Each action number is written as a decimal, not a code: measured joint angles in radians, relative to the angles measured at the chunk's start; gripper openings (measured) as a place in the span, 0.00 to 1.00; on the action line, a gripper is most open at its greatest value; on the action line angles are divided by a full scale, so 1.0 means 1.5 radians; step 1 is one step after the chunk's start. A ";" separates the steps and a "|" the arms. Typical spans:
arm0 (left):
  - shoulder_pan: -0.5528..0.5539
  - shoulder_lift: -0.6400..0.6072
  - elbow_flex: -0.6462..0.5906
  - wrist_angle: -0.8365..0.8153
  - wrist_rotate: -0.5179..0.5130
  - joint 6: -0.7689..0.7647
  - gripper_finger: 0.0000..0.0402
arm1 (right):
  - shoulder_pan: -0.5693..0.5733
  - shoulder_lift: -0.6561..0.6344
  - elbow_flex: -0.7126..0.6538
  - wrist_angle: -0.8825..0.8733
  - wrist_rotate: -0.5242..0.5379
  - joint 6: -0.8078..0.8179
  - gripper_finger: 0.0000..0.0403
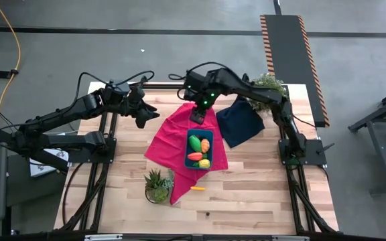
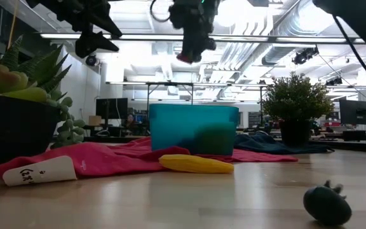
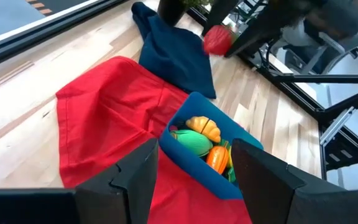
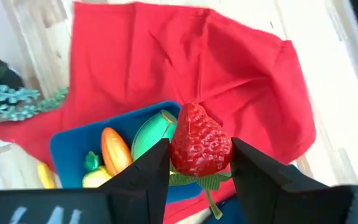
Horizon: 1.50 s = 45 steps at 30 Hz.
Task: Pick and placing Produce into tupperware
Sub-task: Put the strawberry into the blue bin
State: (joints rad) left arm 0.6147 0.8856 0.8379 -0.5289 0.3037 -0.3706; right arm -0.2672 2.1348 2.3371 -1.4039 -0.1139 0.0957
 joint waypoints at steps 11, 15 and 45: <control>0.000 0.000 0.000 0.002 -0.005 0.000 0.48 | 0.000 -0.107 0.000 -0.013 0.012 0.000 0.34; 0.000 0.000 0.000 0.002 -0.005 0.000 0.48 | 0.000 -0.138 0.000 -0.029 0.024 -0.013 0.34; 0.000 0.000 0.000 -0.003 -0.003 -0.172 0.48 | 0.148 -0.168 -0.021 -0.073 0.041 -0.064 0.34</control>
State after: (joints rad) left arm 0.6147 0.8856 0.8379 -0.5339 0.2985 -0.6281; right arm -0.0449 1.8821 2.3062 -1.5133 -0.0522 0.0001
